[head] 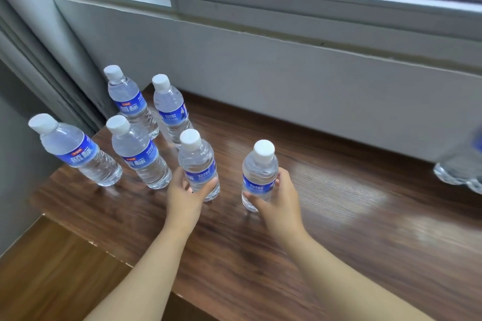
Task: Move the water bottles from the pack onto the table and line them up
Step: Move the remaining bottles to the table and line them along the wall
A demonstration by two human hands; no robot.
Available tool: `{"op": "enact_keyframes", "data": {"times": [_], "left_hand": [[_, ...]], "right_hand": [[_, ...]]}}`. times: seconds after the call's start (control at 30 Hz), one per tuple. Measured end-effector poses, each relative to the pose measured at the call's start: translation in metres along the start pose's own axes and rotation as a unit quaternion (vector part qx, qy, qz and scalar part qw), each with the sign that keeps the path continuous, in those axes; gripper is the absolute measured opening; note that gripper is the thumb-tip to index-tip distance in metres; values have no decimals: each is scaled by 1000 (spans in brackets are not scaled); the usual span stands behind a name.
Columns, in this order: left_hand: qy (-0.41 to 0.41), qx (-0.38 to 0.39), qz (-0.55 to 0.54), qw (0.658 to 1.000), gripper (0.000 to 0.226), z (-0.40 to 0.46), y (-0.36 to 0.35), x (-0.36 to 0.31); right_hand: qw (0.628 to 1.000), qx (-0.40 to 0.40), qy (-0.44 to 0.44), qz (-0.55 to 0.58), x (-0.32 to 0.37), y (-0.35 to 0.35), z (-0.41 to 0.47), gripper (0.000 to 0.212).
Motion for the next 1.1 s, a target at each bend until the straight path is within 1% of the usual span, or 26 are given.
{"op": "enact_keyframes", "data": {"times": [0.1,0.23,0.4,0.77,0.9,1.1], "left_hand": [[-2,19,-3,1000,63,-5,-15,-2],[-15,47,-6,999,57,-13,-50,-15],[-21,93,16,995,53,-16,-112,-33],[-25,192,32,981,45,-14,-267,-51],[-32,228,45,972,45,-16,-316,-54],[-40,251,65,965,48,-21,-372,-56]], "right_hand": [[1000,-11,-5,24,-4,10,2,57],[998,-34,-3,43,-7,40,12,60],[997,-69,1,32,-13,98,34,58],[977,-214,-27,7,-61,242,61,55],[970,-240,-35,-21,-75,277,65,55],[961,-268,-52,-46,-95,310,67,57]]}}
Point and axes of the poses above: each hand's wrist, its own z-axis towards the middle knuckle, its own y-axis out of the back of the hand, x = y × z, the point moved 10 cm from there along z, towards the middle knuckle, and after that the axes turned 15 degrees about y, right-handed, at the moved point
